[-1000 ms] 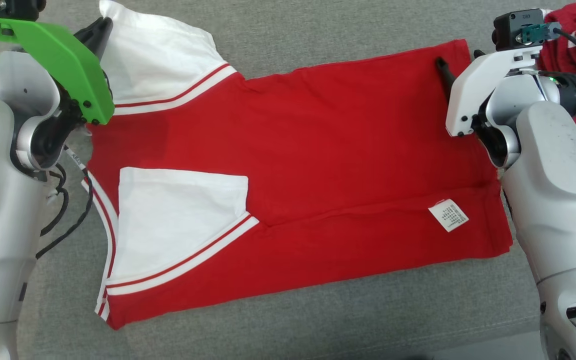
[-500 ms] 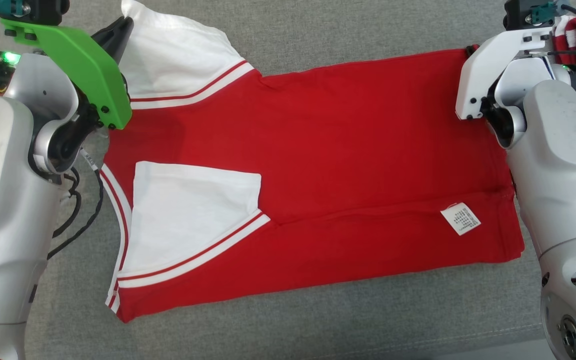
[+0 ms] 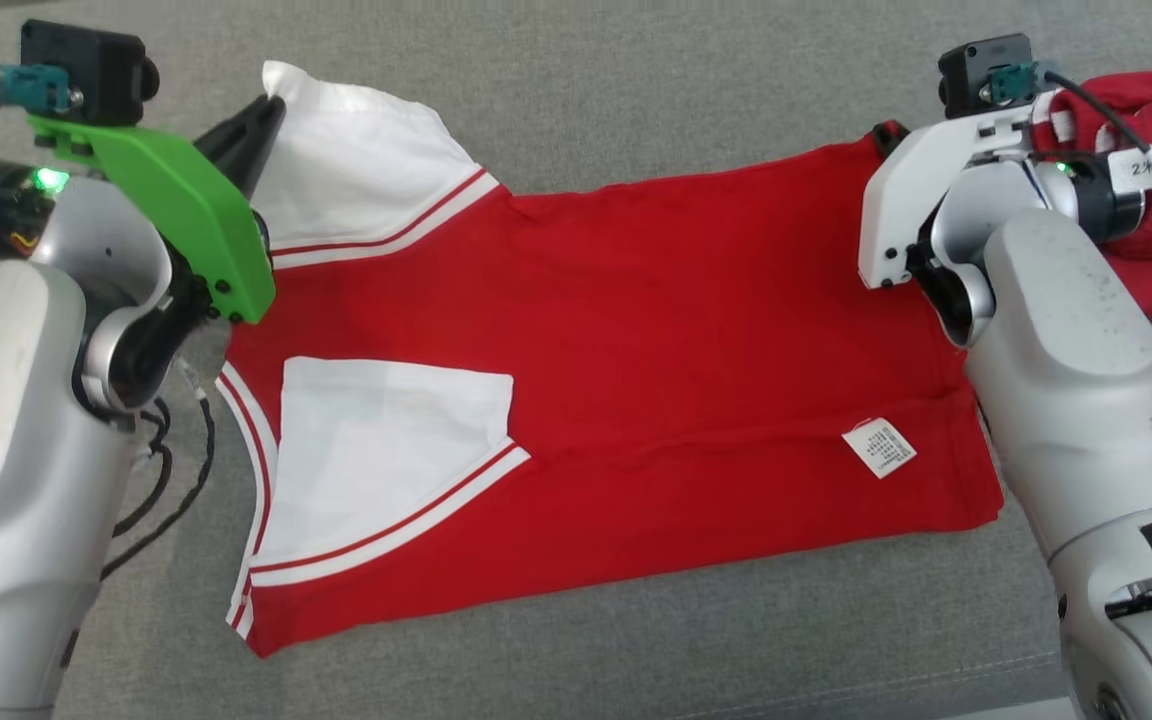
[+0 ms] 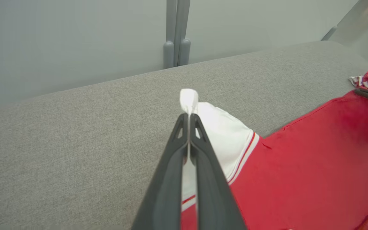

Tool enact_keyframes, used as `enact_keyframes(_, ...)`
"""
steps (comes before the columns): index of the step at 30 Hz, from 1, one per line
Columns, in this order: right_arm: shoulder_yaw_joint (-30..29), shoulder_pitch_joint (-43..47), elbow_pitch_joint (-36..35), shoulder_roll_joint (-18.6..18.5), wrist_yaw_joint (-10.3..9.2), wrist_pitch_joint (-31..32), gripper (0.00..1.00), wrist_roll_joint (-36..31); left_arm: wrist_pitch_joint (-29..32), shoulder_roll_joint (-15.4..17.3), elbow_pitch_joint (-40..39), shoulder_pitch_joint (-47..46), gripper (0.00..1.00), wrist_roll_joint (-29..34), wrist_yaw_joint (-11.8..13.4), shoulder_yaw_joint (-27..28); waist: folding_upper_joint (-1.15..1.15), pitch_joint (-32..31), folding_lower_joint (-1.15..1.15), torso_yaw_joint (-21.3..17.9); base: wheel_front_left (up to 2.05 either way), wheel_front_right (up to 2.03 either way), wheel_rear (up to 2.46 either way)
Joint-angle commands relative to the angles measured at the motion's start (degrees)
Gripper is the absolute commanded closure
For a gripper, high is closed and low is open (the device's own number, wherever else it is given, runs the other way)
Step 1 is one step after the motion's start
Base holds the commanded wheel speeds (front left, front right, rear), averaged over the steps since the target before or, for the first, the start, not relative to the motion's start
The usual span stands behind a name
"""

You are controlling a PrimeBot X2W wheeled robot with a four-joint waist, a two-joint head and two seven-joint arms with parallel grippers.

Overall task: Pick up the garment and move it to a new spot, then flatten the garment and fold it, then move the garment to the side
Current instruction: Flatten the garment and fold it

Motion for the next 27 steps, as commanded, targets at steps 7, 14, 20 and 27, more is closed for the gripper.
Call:
enact_keyframes(7,5.8,10.2,-8.3,-3.2,-0.11,-1.7,1.0,8.0,-0.3,3.2,-10.0,12.3,1.0,-3.2,1.8,1.3,0.0,-7.9,0.0,0.4,0.0,0.0,0.0)
enact_keyframes(14,5.9,21.7,-18.5,-7.3,-0.11,-1.3,1.0,11.5,-1.3,4.6,-20.6,26.5,1.0,-5.5,5.9,2.4,0.0,-11.2,0.0,1.6,0.0,0.0,0.0)
enact_keyframes(20,2.5,30.7,-26.8,-8.1,-0.1,1.2,1.0,11.9,-4.5,3.7,-24.7,36.4,1.0,-6.5,8.7,2.6,0.0,-12.7,0.0,2.5,0.0,0.0,0.0)
enact_keyframes(27,-1.4,39.6,-35.9,-7.2,-0.1,5.0,1.0,10.4,-7.1,2.3,-26.2,43.2,1.0,-7.2,9.6,1.8,0.0,-14.1,0.0,3.2,0.0,0.0,0.0)
